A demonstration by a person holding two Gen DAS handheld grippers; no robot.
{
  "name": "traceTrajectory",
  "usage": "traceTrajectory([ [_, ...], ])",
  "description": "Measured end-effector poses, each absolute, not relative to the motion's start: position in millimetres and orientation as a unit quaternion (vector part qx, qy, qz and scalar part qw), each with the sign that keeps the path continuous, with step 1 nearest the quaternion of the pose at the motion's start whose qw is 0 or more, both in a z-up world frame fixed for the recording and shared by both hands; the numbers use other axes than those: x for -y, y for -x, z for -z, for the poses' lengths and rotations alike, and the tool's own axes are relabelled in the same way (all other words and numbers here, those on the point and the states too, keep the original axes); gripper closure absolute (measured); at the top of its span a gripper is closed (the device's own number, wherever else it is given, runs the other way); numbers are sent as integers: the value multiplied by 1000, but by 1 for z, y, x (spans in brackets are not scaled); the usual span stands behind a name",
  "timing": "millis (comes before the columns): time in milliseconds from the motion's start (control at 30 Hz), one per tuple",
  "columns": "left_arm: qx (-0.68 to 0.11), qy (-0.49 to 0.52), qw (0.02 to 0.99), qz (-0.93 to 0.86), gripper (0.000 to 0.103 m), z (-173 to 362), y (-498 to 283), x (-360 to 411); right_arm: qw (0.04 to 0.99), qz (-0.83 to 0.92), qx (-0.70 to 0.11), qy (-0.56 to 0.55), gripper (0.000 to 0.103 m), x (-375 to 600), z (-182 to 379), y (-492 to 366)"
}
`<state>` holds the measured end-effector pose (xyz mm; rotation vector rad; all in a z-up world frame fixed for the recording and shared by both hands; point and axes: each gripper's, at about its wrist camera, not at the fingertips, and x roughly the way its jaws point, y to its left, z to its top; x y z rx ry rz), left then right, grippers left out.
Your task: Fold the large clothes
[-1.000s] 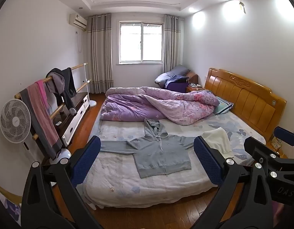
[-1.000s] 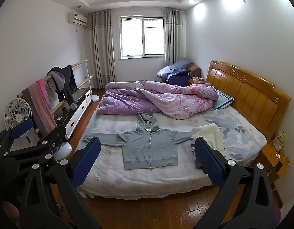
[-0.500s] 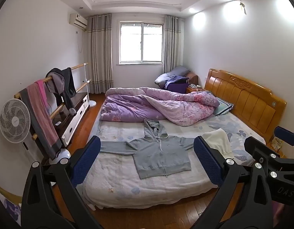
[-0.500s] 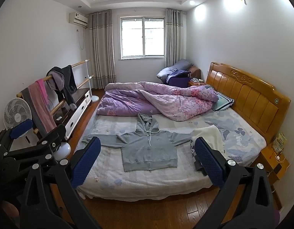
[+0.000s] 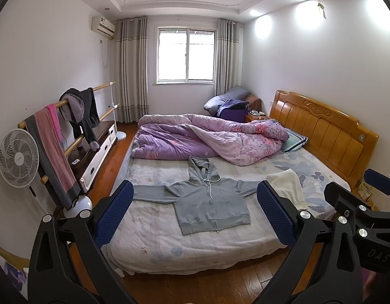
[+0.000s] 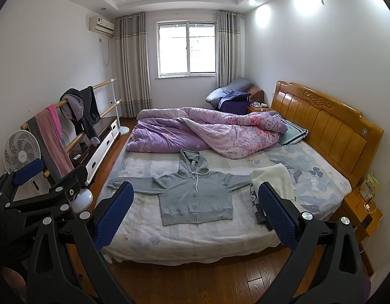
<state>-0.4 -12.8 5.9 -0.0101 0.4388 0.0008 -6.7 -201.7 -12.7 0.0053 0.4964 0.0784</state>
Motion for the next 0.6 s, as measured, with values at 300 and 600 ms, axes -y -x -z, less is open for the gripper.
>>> traceTrajectory([
  [300, -217, 5, 976, 0, 5, 1, -1, 17, 969, -36, -244, -5, 8, 202, 15, 10],
  [600, -218, 4, 976, -1, 5, 4, 0, 23, 969, -30, -244, -9, 8, 204, 18, 14],
])
